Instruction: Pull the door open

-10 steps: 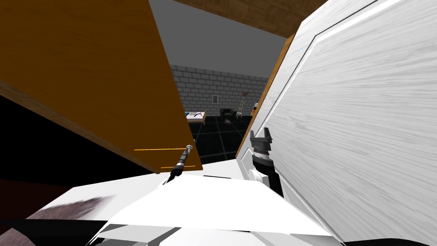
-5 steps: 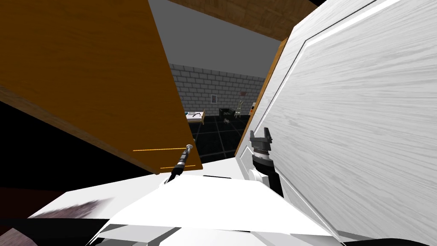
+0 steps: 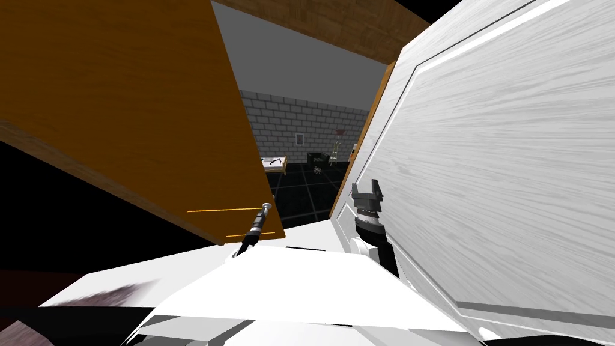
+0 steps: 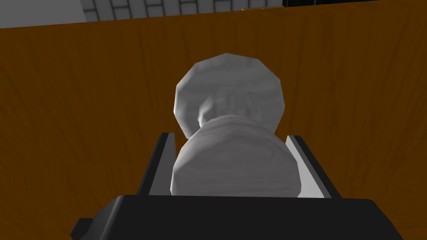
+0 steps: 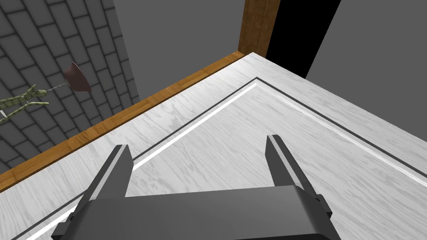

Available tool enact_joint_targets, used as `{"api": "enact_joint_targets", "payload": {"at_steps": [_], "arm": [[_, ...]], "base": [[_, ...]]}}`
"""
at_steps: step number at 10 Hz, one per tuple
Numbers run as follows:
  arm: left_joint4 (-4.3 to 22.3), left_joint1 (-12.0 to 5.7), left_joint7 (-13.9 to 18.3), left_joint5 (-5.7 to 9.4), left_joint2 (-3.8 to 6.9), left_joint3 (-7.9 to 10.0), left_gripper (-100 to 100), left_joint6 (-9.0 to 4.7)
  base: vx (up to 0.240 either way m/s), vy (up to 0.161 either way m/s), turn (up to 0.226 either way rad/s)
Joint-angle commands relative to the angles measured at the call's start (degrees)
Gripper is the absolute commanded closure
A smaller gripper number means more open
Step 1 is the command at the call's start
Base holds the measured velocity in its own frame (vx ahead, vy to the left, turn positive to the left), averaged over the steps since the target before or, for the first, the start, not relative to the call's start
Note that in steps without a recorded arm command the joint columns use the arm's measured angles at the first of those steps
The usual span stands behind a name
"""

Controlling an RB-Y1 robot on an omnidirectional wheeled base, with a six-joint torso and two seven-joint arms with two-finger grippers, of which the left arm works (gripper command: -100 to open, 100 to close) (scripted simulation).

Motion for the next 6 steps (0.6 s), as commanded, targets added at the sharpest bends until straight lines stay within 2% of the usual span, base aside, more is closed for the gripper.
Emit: {"api": "enact_joint_targets", "payload": {"at_steps": [1,4,5,6], "arm": [[-0.1,-0.37,2.9,0.84,-0.31,-0.65,100,-0.20],[0.3,-0.96,7.3,2.45,-0.34,-1.39,100,-0.01],[0.3,-0.96,7.8,2.45,-0.34,-1.39,100,-0.01],[0.5,-1.26,9.9,3.26,-0.35,-1.76,100,0.09]], "base": [[-0.043,0.010,-0.066],[-0.062,0.019,-0.057],[-0.049,0.012,-0.042],[-0.057,0.013,-0.057]]}}
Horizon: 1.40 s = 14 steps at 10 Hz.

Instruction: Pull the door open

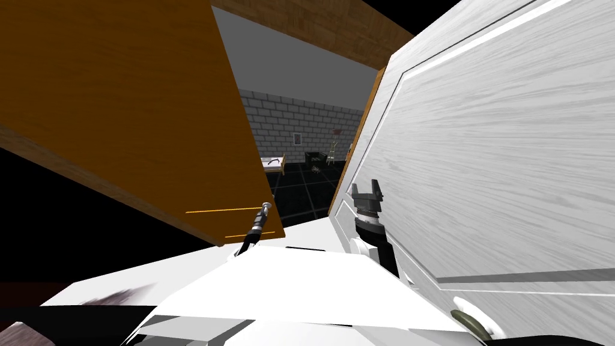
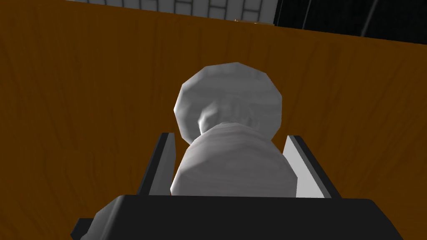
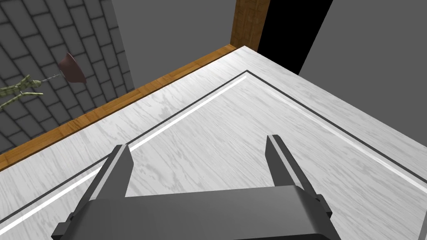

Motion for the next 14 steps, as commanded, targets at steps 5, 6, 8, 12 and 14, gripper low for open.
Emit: {"api": "enact_joint_targets", "payload": {"at_steps": [5,6,8,12,14], "arm": [[0.8,-1.22,8.3,2.72,-0.32,-1.53,100,-0.19],[0.8,-1.22,8.9,2.72,-0.32,-1.53,100,-0.19],[1.1,-1.80,12.6,4.28,-0.35,-2.25,100,0.00],[1.5,-2.37,18.1,5.85,-0.37,-2.97,100,0.19],[1.7,-2.65,20.7,6.61,-0.39,-3.31,100,0.28]], "base": [[-0.053,0.019,-0.055],[-0.047,0.010,-0.033],[-0.061,0.016,-0.061],[-0.049,0.015,-0.045],[-0.040,0.014,-0.044]]}}
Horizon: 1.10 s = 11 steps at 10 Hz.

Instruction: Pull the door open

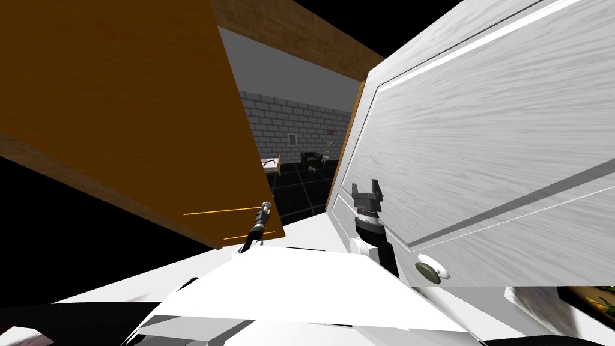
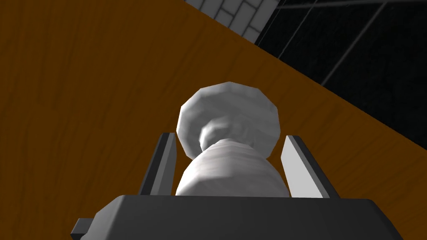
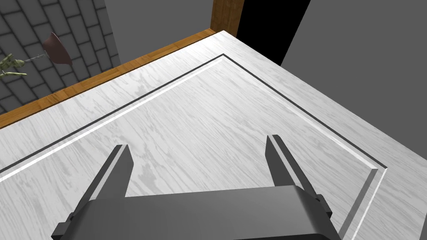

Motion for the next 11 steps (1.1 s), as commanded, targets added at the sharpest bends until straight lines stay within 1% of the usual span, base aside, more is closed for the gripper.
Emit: {"api": "enact_joint_targets", "payload": {"at_steps": [1,2,3,4,5,6,7,8,9,10,11], "arm": [[0.2,-0.41,2.9,1.07,-0.22,-0.69,100,0.15],[0.2,-0.41,3.9,1.07,-0.22,-0.69,100,0.15],[0.4,-0.68,5.9,1.80,-0.23,-1.02,100,0.24],[0.4,-0.68,6.3,1.80,-0.23,-1.02,100,0.24],[0.6,-0.95,8.6,2.54,-0.24,-1.36,100,0.33],[0.7,-1.22,10.1,3.27,-0.26,-1.70,100,0.42],[0.7,-1.22,11.0,3.27,-0.26,-1.70,100,0.42],[0.9,-1.47,13.0,3.95,-0.27,-2.01,100,0.50],[0.9,-1.47,13.4,3.95,-0.27,-2.01,100,0.50],[1.0,-1.72,15.5,4.62,-0.28,-2.31,100,0.58],[1.0,-1.72,15.7,4.62,-0.28,-2.31,100,0.58]], "base": [[-0.062,0.028,-0.070],[-0.051,0.019,-0.036],[-0.057,0.019,-0.058],[-0.047,0.015,-0.025],[-0.042,0.008,-0.039],[-0.065,0.020,-0.069],[-0.050,0.016,-0.033],[-0.039,0.013,-0.038],[-0.035,0.013,-0.029],[-0.047,0.020,-0.058],[-0.035,0.018,-0.029]]}}
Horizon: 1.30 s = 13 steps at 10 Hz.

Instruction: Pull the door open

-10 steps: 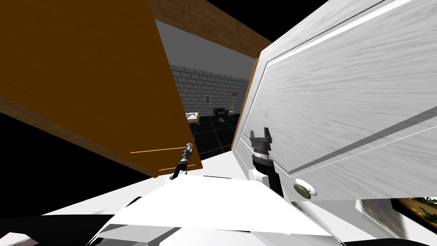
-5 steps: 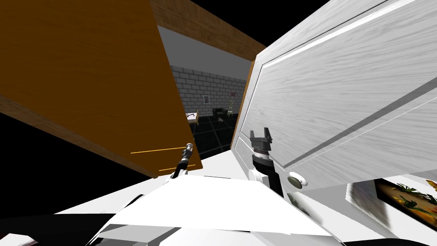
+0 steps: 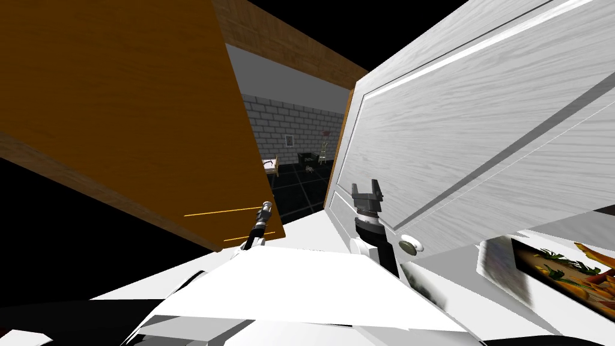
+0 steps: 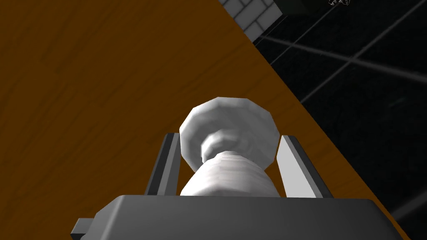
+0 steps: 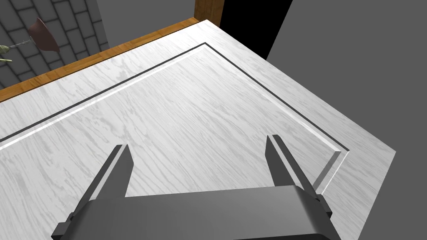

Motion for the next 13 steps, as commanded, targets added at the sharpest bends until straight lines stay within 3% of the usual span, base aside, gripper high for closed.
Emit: {"api": "enact_joint_targets", "payload": {"at_steps": [1,7,10,13], "arm": [[0.1,0.10,2.8,0.75,-0.35,-0.52,100,0.56],[0.5,-0.60,9.7,2.64,-0.38,-1.38,100,0.80],[0.9,-1.23,15.6,4.36,-0.41,-2.17,100,1.01],[1.0,-1.42,18.7,4.88,-0.42,-2.41,100,1.08]], "base": [[-0.035,0.013,-0.034],[-0.039,0.020,-0.039],[-0.041,0.030,-0.046],[-0.037,0.018,-0.027]]}}
